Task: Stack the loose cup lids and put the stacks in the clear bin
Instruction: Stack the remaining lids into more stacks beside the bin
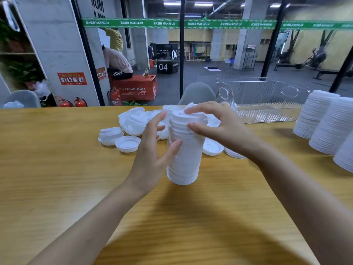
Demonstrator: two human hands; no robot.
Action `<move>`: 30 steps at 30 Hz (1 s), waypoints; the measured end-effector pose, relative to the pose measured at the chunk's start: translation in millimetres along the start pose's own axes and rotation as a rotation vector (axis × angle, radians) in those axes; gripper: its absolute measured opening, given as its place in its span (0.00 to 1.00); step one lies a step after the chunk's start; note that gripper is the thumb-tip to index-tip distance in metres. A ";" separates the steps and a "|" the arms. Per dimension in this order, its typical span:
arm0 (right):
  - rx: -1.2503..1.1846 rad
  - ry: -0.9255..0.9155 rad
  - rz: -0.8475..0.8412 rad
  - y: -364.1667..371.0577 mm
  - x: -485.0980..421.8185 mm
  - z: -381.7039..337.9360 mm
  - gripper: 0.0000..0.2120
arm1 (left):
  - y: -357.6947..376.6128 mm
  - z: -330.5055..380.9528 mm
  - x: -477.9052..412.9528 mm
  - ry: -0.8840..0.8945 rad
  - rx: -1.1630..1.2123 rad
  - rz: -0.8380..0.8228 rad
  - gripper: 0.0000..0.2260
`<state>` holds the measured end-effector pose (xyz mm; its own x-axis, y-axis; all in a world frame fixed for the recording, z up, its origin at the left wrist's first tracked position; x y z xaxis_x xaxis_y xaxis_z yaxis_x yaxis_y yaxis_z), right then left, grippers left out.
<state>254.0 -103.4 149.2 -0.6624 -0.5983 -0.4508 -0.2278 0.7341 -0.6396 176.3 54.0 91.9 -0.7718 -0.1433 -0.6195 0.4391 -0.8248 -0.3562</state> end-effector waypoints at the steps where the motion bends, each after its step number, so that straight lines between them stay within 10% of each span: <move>1: 0.003 -0.008 0.002 1.0 0.4 1.0 0.13 | 0.1 -0.3 0.0 0.000 0.001 -0.001 0.29; 20: 0.027 -0.118 0.163 3.1 22.4 9.1 0.24 | 1.8 2.7 0.1 0.047 -0.047 -0.025 0.22; 30: 0.571 0.367 0.093 -22.9 100.7 112.3 0.15 | 4.3 -0.2 1.0 0.039 -0.033 -0.032 0.24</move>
<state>272.7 -216.5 48.5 -0.8830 -0.3195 -0.3439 0.1870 0.4324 -0.8821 177.6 50.4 89.6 -0.7677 -0.0949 -0.6338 0.4296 -0.8100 -0.3991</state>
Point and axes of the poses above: each hand's wrist, its own x-axis away from the middle knuckle, its own y-axis out of the palm, z = x × y, the point moved 6 cm from there along -x, towards the middle knuckle, and after that the axes turned 2 degrees about -z, right-handed, at the moved point
